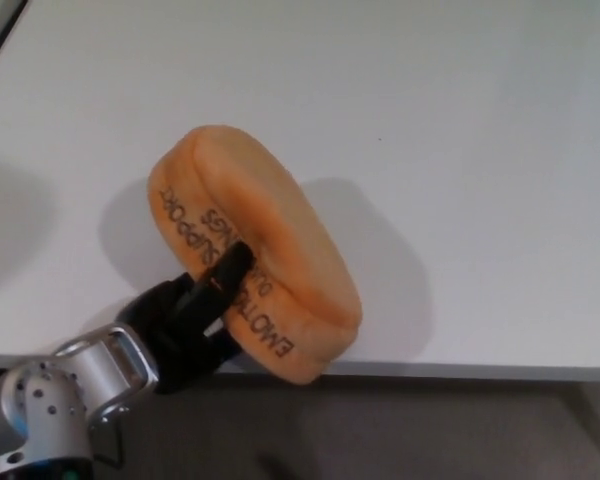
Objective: A soft plate is kept in the center of the table close to the robot and the robot uses its left hand to pick up the plate, turns it upside down and places it back on the table
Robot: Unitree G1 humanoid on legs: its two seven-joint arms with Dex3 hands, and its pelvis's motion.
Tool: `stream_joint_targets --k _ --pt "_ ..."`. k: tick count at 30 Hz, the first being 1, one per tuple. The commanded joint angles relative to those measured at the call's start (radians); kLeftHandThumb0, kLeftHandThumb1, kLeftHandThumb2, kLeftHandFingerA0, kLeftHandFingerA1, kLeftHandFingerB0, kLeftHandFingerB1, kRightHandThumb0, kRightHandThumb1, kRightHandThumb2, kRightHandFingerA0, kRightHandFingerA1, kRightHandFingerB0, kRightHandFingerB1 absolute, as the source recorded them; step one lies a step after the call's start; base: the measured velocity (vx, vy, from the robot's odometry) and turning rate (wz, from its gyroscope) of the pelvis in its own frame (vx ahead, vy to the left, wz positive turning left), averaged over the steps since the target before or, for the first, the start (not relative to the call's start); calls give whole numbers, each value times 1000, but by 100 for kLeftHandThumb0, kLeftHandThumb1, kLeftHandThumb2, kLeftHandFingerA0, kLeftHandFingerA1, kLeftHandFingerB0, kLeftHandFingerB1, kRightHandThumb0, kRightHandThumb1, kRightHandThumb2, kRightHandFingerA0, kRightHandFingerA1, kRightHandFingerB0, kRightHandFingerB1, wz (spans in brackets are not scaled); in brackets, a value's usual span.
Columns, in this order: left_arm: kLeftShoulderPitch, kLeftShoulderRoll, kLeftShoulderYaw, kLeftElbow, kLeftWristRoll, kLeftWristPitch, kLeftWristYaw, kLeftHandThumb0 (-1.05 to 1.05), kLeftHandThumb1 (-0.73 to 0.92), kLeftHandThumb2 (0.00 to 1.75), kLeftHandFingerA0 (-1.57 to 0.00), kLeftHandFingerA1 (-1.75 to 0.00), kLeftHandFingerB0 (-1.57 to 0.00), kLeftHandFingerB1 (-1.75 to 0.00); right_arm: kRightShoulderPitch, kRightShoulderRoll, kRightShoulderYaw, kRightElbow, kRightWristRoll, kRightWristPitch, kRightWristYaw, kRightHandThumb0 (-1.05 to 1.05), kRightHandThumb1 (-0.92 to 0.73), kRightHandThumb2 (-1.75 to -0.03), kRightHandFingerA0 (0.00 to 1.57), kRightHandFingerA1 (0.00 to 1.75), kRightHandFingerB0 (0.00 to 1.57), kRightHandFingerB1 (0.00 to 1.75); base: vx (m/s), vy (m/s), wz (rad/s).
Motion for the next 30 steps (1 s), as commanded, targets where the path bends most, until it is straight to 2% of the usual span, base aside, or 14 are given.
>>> stream_joint_targets --k 1,3,4,5,8,9,11,12,13,19,21,22,24,30 --pt "-20 6 33 -22 27 2 96 -43 72 67 -97 -155 -83 -138 -1 -15 -7 9 2 -4 -2 -68 -86 -66 53 48 34 31 0 0 0" --pt "-15 25 18 -25 18 8 56 -50 78 68 -92 -147 -77 -138 2 -15 -7 2 3 -4 -1 -67 -86 -66 52 47 35 31 0 0 0" --pt "-7 38 3 -34 18 4 32 -70 81 65 -61 -115 -44 -71 1 -13 -7 -2 5 2 -2 -67 -86 -66 53 47 35 31 0 0 0" --pt "-2 41 -4 -40 19 0 27 -78 82 64 -42 -88 -23 -45 0 -13 -6 -1 4 0 -2 -67 -86 -67 52 48 35 31 0 0 0" --pt "8 51 -18 -54 10 -3 8 -84 65 102 -13 -56 -2 -28 0 -14 -7 0 6 -1 0 -67 -86 -66 51 49 35 31 0 0 0" --pt "22 70 -49 -61 14 -20 -39 -105 78 117 0 -17 0 -7 -3 -11 -7 6 7 -4 -1 -70 -71 -104 47 60 29 48 0 0 0" --pt "28 83 -67 -65 11 -28 -59 -103 74 110 0 -12 0 0 -9 -9 -6 14 4 -13 -3 -71 -71 -104 47 60 28 48 0 0 0" --pt "29 83 -72 -66 12 -28 -53 -100 90 68 0 0 0 0 -4 -11 -6 8 1 -9 -5 -71 -71 -104 47 60 29 48 0 0 0" --pt "26 84 -71 -65 8 -27 -54 -104 75 110 0 -17 0 0 -2 -12 -7 2 2 -7 -4 -68 -85 -66 52 49 35 31 0 0 0" --pt "20 96 -74 -60 0 -25 -73 -105 74 111 0 -18 0 0 -5 -13 -7 -1 11 -4 5 -68 -70 -104 47 60 28 48 0 0 0" --pt "25 96 -72 -61 -1 -32 -81 -104 73 111 0 -17 0 0 -3 -18 -5 -2 -7 -7 -6 -69 -87 -67 52 48 35 31 0 0 0" --pt "26 99 -71 -57 -3 -34 -89 -104 73 111 0 -17 0 0 -3 -16 -5 -4 -1 -3 -2 -72 -71 -105 47 59 29 48 0 0 0" --pt "24 107 -69 -54 -3 -33 -99 -104 72 111 0 -18 0 0 -3 -15 -5 -4 5 -1 3 -69 -86 -66 53 49 37 32 0 0 0" --pt "14 131 -65 -51 -5 -15 -116 -104 72 111 0 -20 0 0 2 -18 -4 -14 -5 -1 -4 -71 -86 -66 55 48 38 33 0 0 0"
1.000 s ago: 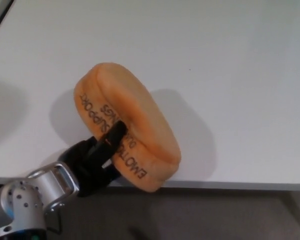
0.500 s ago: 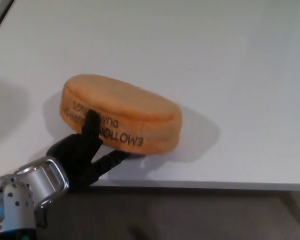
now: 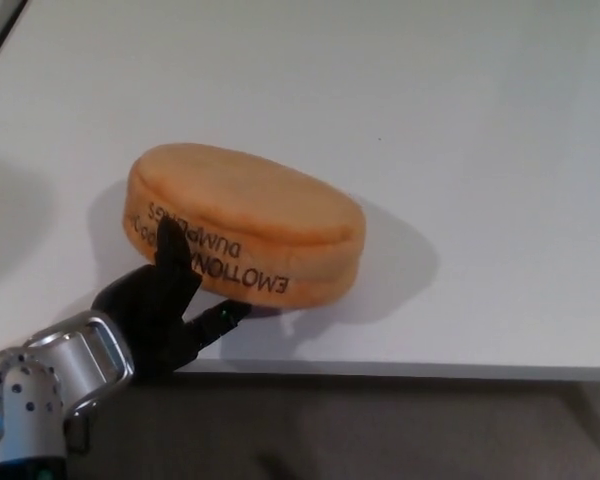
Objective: A soft plate is kept in the center of the table close to the robot and the robot uses its left hand to pick up the plate, turns it upside down and places it back on the table
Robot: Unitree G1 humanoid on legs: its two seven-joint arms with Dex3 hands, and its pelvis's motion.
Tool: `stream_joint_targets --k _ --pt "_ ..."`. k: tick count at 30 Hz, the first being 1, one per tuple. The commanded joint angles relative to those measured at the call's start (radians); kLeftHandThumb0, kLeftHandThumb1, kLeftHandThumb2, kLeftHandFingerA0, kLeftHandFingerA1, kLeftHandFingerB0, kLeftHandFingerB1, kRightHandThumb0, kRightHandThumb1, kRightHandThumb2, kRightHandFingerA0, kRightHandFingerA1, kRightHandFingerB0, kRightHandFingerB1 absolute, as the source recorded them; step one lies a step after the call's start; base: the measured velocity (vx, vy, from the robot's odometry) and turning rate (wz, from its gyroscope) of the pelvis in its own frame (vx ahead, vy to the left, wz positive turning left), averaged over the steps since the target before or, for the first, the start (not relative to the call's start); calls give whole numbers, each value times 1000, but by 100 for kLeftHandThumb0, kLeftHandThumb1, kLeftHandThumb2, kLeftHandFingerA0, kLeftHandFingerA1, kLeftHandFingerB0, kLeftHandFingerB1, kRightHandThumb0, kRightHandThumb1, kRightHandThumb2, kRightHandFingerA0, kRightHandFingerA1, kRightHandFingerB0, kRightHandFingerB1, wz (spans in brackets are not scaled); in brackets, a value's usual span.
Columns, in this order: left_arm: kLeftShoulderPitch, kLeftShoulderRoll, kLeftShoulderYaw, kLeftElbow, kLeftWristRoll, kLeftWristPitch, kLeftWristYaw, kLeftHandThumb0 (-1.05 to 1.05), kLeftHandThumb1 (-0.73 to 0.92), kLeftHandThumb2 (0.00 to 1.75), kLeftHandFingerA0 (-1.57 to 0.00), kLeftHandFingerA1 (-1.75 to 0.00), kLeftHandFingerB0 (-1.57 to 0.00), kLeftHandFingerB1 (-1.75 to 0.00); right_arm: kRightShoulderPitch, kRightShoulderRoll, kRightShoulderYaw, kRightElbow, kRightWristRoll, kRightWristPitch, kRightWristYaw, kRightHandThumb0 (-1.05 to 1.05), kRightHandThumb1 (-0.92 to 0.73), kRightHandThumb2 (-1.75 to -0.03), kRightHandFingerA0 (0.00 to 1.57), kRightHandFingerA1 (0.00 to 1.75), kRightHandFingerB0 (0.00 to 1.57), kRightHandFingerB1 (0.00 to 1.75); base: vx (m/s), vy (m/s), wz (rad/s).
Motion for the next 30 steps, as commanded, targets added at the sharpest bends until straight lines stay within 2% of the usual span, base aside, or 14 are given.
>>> stream_joint_targets --k 1,6,13,16,17,20,21,22,23,24,30 --pt "-4 48 0 2 -8 2 -45 -104 72 112 0 -20 0 0 7 -15 -3 -13 -2 4 -5 -70 -86 -66 56 49 38 33 0 0 0" --pt "21 116 -29 -12 -6 10 -106 -103 73 113 0 -21 0 0 9 -16 -3 -20 4 3 2 -70 -86 -66 56 49 38 33 0 0 0" --pt "87 267 -94 -67 8 12 -205 -105 71 114 0 -21 0 0 3 -19 -2 -4 -20 -18 -15 -72 -87 -66 55 49 37 33 0 0 0" --pt "120 330 -93 -87 -10 41 -235 -105 69 112 0 -21 0 -1 11 -11 -3 -15 17 9 8 -71 -85 -66 56 49 38 33 0 0 0" --pt "130 347 -91 -92 -17 48 -245 -105 90 67 0 -7 0 0 12 -11 -3 -17 20 11 10 -71 -85 -66 56 49 38 33 0 0 0" --pt "150 391 -81 -93 -27 65 -273 -104 89 73 0 -3 0 0 12 -15 -1 -21 0 0 -1 -69 -87 -66 55 49 37 33 0 0 0" --pt "157 408 -81 -91 -27 66 -288 -105 72 113 0 -21 0 -1 13 -17 -1 -22 -5 -5 -3 -69 -87 -66 55 49 37 32 0 0 0" --pt "162 419 -85 -89 -25 63 -298 -105 72 113 0 -21 0 -1 14 -17 -1 -22 -3 -9 -1 -69 -87 -66 55 49 37 32 0 0 0" --pt "171 439 -89 -88 -21 62 -312 -104 90 74 0 -6 0 0 15 -18 -2 -24 1 0 2 -70 -87 -66 54 48 36 32 0 0 0" --pt "178 456 -94 -88 -17 61 -323 -105 73 119 0 -24 0 -5 14 -18 -3 -23 7 4 6 -70 -87 -66 55 49 37 32 0 0 0" --pt "194 511 -88 -82 -24 78 -361 -105 72 118 0 -24 0 -3 4 -23 -4 -18 1 -2 3 -70 -87 -66 56 48 37 32 0 0 0"
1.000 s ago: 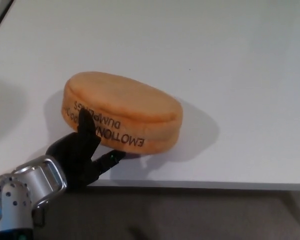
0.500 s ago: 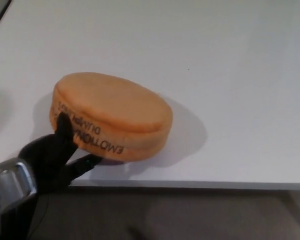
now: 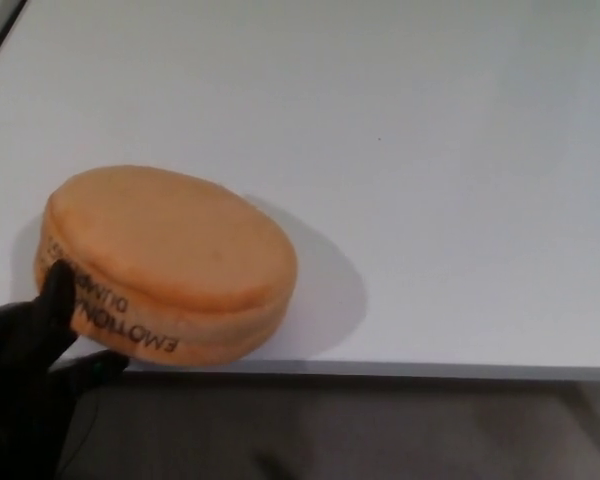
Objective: A soft plate is kept in the center of the table close to the robot and the robot uses its left hand to pick up the plate, turns it upside down and places it back on the table
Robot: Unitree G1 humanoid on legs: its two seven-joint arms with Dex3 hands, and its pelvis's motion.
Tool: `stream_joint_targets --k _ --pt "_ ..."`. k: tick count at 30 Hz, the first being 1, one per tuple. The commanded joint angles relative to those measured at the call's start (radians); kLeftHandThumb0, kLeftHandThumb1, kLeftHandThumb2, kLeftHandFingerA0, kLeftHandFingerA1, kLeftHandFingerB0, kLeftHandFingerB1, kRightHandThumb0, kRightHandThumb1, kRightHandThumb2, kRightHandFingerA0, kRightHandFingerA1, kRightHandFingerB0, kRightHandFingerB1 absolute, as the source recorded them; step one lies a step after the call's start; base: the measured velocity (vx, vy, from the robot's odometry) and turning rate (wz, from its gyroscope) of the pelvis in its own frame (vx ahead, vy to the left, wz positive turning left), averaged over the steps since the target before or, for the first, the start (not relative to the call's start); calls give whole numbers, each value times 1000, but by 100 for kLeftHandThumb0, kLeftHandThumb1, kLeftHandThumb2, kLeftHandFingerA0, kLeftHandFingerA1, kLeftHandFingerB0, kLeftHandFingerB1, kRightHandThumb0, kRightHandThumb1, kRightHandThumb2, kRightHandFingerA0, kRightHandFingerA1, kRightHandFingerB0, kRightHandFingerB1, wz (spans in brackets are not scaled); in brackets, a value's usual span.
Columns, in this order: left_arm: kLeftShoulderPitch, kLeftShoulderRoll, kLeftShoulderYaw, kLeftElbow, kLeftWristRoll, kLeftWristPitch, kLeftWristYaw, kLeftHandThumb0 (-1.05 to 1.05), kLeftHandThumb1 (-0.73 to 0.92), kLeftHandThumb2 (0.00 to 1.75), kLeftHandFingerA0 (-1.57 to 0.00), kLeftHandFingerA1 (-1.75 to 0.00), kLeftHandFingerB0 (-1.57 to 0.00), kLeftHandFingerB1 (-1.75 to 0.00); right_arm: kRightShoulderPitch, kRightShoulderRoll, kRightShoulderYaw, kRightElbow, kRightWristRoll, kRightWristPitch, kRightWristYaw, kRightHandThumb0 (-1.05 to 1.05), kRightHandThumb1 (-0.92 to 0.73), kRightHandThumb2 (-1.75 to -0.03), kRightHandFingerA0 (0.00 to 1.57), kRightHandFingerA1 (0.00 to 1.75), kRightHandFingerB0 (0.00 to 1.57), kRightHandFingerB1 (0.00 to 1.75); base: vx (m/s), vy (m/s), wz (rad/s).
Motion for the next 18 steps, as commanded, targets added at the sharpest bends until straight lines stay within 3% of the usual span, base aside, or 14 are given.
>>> stream_joint_targets --k 1,6,8,9,10,11,12,13,14,15,18 --pt "20 51 11 2 -19 41 -69 -105 73 118 0 -24 0 -4 0 -18 -5 -3 -5 -2 -5 -71 -87 -66 55 48 38 32 0 0 0" --pt "25 91 -44 -10 8 29 -100 -105 77 121 0 -27 0 -6 0 -15 -5 2 -2 -7 -3 -71 -87 -66 56 48 38 33 0 0 0" --pt "5 62 -82 -39 67 -20 -26 -104 79 119 -1 -24 -2 -2 -7 -19 -13 9 5 -8 -2 -73 -86 -67 57 49 39 33 0 0 0" --pt "-1 29 -77 -52 85 -54 12 -40 36 102 -2 -53 0 -50 -6 -17 -12 9 9 -4 1 -70 -70 -106 50 61 29 49 0 0 0" --pt "0 -2 -64 -68 96 -73 51 -40 36 102 -2 -53 0 -50 -3 -14 -10 11 3 -10 -3 -70 -70 -106 50 61 29 49 0 0 0" --pt "-1 -41 -54 -75 117 -98 97 -85 75 63 -38 -61 -38 -40 -2 -13 -7 17 -4 -18 -4 -71 -88 -66 57 48 38 33 0 0 0" --pt "-1 -60 -48 -79 129 -108 117 -85 75 63 -38 -61 -38 -40 -2 -12 -5 19 -7 -22 -5 -71 -88 -66 57 48 38 33 0 0 0" --pt "-32 -150 -50 -57 166 -171 198 -58 65 60 -86 -118 -70 -111 -2 -6 1 25 -10 -23 -5 -74 -87 -66 56 48 37 32 0 0 0" --pt "-48 -200 -49 -45 185 -200 245 -49 48 89 -104 -124 -82 -112 -2 -4 1 28 -8 -27 -4 -73 -87 -66 56 48 37 33 0 0 0" --pt "-61 -247 -50 -35 206 -222 293 -32 56 61 -97 -162 -77 -139 -2 -5 0 33 -11 -33 -6 -74 -87 -66 56 47 37 32 0 0 0" --pt "-106 -342 -114 12 305 -302 394 -30 53 64 -102 -175 -82 -153 1 -7 -5 29 -3 -24 -7 -71 -88 -66 57 48 37 33 0 0 0"
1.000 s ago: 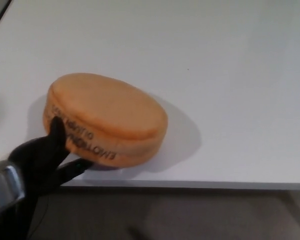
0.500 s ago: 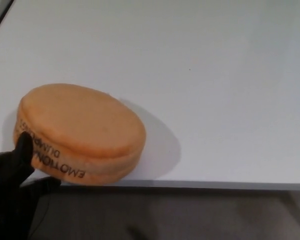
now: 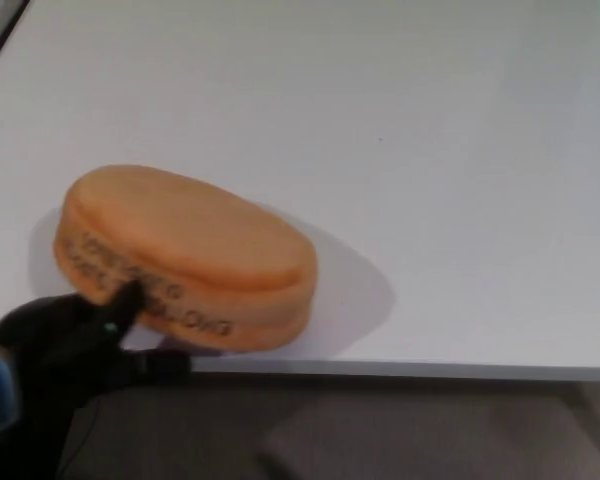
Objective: A soft plate is kept in the center of the table close to the robot and the robot uses its left hand to pick up the plate, turns it upside down and places it back on the table
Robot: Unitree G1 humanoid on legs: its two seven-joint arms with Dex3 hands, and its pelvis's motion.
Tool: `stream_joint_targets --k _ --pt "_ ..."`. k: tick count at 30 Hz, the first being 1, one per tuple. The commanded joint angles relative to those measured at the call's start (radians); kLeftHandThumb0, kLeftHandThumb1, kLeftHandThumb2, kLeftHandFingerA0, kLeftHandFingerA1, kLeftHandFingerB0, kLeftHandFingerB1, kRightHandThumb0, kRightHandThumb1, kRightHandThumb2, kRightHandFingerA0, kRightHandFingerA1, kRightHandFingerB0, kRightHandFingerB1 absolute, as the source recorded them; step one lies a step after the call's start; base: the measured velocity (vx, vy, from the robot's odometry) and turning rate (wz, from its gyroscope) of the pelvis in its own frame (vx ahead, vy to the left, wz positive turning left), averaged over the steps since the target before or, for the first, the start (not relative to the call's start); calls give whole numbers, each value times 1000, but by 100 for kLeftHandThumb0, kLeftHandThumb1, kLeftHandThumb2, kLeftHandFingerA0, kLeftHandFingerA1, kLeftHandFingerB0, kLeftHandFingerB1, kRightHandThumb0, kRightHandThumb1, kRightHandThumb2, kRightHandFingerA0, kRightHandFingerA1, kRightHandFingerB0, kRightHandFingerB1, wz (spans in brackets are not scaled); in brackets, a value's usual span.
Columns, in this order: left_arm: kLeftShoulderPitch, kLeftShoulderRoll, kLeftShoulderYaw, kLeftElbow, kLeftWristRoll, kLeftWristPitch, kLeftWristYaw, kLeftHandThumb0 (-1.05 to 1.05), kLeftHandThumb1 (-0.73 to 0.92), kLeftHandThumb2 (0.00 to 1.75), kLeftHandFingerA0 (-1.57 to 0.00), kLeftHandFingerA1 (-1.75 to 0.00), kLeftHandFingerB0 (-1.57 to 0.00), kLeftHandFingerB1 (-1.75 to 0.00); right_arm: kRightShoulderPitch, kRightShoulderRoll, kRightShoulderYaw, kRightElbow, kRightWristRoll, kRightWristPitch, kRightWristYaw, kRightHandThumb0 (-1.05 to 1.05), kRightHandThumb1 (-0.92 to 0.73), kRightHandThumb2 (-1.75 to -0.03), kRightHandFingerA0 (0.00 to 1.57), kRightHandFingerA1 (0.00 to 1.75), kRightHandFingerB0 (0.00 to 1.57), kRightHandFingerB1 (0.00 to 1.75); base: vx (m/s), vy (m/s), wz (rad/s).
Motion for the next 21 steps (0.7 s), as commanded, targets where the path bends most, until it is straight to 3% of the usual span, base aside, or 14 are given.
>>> stream_joint_targets --k 1,2,3,12,13,18,21 --pt "-89 -199 -51 77 223 -237 316 -30 53 64 -102 -175 -82 -153 7 -8 -5 9 -1 -21 -6 -71 -88 -66 57 48 37 33 0 0 0" --pt "-101 -220 -56 93 239 -250 334 -27 51 68 -103 -175 -78 -169 5 -9 -4 8 1 -25 -1 -68 -88 -67 57 48 37 32 0 0 0" --pt "-117 -247 -51 110 240 -254 353 -24 48 74 -103 -175 -75 -173 3 -9 -2 7 5 -25 4 -68 -88 -66 56 49 36 32 0 0 0" --pt "-169 -372 -37 152 251 -279 395 -21 50 76 -103 -175 -76 -174 5 -5 6 -9 2 -18 4 -72 -88 -66 57 49 37 32 0 0 0" --pt "-183 -392 -38 162 250 -278 404 -22 50 75 -103 -175 -75 -174 5 -3 5 -14 8 -13 6 -70 -71 -106 52 61 31 49 0 0 0" --pt "-216 -457 -39 188 264 -306 424 -22 50 76 -101 -175 -75 -175 0 -3 6 -21 4 -13 0 -72 -72 -106 52 61 31 49 0 0 0" --pt "-222 -484 -33 184 264 -306 433 -22 54 69 -96 -175 -68 -174 -1 -10 4 -28 9 -7 7 -71 -71 -106 51 61 31 49 0 0 0"
